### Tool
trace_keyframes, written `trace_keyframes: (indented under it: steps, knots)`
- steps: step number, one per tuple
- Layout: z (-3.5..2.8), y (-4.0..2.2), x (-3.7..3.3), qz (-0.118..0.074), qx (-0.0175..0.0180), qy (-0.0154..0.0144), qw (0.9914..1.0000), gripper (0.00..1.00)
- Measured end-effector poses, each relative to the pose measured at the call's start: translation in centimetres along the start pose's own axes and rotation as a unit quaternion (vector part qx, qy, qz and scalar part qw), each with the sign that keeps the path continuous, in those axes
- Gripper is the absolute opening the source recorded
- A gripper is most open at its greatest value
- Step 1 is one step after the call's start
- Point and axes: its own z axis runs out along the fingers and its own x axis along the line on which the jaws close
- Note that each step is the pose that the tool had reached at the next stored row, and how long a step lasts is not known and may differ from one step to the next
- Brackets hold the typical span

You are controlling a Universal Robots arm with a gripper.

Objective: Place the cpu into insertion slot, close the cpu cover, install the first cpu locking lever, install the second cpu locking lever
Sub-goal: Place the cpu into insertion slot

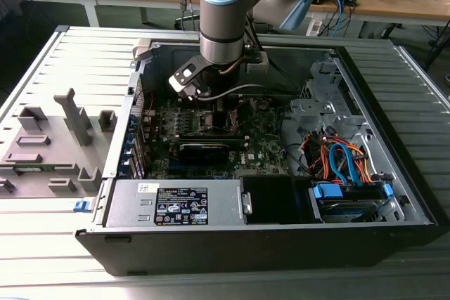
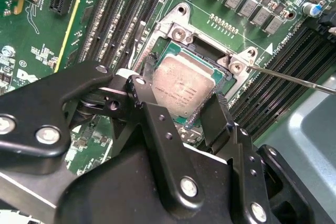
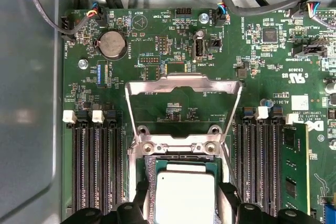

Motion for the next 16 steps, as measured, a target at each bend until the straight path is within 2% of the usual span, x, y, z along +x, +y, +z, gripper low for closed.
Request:
trace_keyframes:
  steps: [4,9,14,16]
  knots:
    - [0.00,0.00,0.39,-0.008,-0.0002,0.0001,0.99997,0.62]
    - [0.00,0.00,0.40,-0.025,-0.0006,0.0003,0.99970,0.62]
    - [-0.17,0.00,0.39,-0.028,-0.0006,0.0002,0.99960,0.62]
    - [-0.43,0.00,0.39,-0.028,-0.0007,0.0002,0.99960,0.62]
